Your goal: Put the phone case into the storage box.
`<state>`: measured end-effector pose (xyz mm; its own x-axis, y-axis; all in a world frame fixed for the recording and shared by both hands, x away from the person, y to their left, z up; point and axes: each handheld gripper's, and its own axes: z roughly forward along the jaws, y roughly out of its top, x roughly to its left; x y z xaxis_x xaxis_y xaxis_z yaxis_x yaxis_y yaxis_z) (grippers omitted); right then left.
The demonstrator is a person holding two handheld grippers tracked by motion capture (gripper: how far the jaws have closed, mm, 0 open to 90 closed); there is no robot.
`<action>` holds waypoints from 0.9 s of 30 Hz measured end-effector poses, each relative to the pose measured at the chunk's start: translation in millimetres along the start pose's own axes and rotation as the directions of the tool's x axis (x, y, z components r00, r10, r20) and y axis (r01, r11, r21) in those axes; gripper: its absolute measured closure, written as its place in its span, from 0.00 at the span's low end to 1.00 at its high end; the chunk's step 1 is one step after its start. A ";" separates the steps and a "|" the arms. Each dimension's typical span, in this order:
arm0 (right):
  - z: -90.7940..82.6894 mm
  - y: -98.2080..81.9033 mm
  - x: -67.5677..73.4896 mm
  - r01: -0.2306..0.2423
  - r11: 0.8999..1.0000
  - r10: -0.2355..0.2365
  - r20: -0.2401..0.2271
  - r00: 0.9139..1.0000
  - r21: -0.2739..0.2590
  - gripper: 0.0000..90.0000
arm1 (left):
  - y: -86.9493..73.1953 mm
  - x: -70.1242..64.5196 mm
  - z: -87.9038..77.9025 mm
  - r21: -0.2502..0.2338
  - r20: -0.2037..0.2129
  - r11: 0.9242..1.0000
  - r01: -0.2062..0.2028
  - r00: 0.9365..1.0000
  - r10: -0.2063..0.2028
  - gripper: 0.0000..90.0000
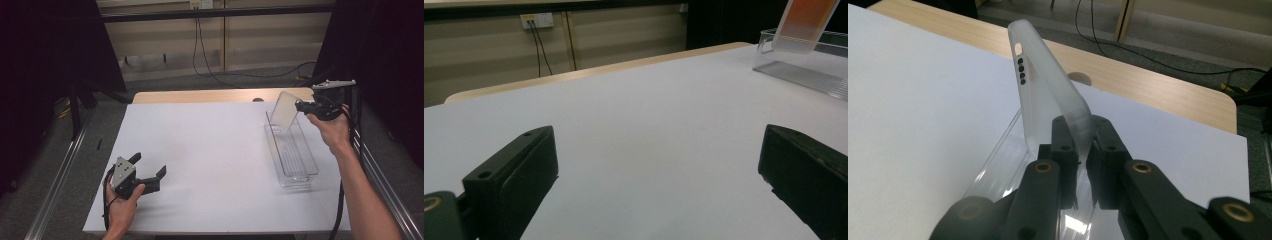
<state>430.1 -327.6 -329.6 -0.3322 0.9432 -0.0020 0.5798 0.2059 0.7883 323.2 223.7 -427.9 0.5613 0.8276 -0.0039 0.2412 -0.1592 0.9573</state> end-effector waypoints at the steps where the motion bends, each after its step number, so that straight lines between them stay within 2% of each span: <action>1: 0.9 -0.3 -0.1 0.000 1.000 0.000 -0.001 1.000 0.002 0.93 | -0.1 0.0 0.1 0.000 -0.002 1.000 0.001 1.000 -0.001 0.03; 10: 7.2 -2.3 -3.4 0.015 1.000 -0.015 0.011 1.000 -0.006 0.92 | 0.2 0.3 -0.1 -0.002 0.000 1.000 0.002 1.000 -0.002 0.03; 27: 24.1 -3.0 -4.8 0.057 0.998 -0.057 -0.027 0.998 0.028 0.92 | -0.3 -0.1 0.4 0.001 -0.001 1.000 0.002 1.000 -0.002 0.03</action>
<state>447.9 -326.5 -346.8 -0.3843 0.9227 -0.0302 0.5803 0.2669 0.7694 323.4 223.5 -428.3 0.5604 0.8282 -0.0051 0.2426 -0.1583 0.9571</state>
